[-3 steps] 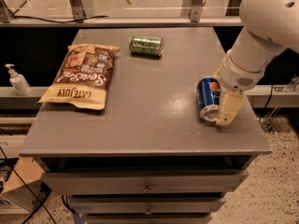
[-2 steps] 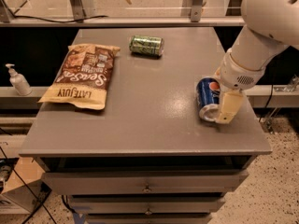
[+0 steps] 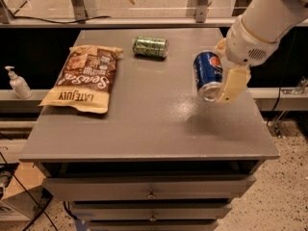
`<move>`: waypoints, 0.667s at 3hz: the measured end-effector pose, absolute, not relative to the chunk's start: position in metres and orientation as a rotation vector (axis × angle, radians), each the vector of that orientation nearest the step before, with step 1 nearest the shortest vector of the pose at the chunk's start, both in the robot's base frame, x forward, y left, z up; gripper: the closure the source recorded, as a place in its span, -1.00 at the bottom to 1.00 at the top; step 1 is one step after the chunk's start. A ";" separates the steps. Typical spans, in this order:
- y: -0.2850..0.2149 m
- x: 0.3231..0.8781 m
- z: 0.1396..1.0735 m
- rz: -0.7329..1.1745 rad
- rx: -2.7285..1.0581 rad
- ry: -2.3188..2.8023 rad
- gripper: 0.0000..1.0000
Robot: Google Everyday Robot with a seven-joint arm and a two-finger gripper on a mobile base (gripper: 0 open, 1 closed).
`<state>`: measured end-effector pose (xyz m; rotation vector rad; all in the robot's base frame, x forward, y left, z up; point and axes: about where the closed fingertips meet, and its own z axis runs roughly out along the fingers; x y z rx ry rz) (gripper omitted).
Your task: Pick pepsi can
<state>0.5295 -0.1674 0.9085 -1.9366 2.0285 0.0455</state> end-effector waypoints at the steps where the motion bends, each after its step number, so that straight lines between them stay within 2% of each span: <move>1: -0.146 0.532 0.969 0.063 -1.955 1.895 1.00; 2: -0.145 0.537 0.996 0.028 -1.921 1.854 1.00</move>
Offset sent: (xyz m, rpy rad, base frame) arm 0.0023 0.0189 0.0503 0.0488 -0.0491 0.0656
